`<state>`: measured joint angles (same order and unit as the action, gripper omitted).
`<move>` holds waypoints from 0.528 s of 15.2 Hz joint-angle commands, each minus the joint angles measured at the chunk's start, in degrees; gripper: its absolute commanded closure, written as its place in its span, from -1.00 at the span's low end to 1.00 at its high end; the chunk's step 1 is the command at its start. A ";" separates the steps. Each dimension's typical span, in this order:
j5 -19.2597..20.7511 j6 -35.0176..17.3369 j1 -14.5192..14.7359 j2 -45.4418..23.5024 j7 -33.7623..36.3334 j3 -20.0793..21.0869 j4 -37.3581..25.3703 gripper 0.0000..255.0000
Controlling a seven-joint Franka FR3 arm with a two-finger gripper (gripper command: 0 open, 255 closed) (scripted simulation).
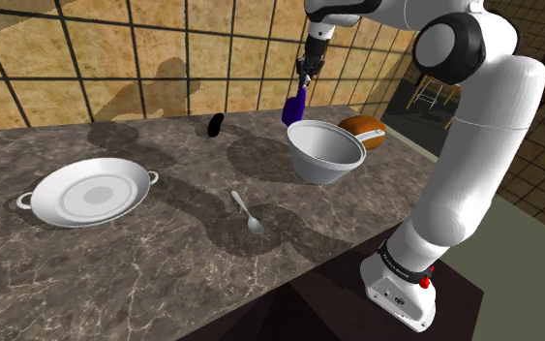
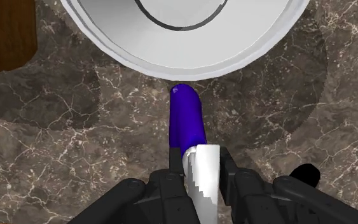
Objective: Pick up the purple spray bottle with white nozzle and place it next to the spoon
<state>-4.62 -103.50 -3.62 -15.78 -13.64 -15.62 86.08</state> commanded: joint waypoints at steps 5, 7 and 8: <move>3.78 -0.02 3.82 12.96 5.39 1.36 12.47 1.00; 4.83 0.52 4.80 16.87 7.40 2.20 15.72 1.00; 5.29 0.89 5.25 18.76 8.41 2.68 17.21 1.00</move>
<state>0.05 -102.87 1.21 0.54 -6.18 -13.31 101.13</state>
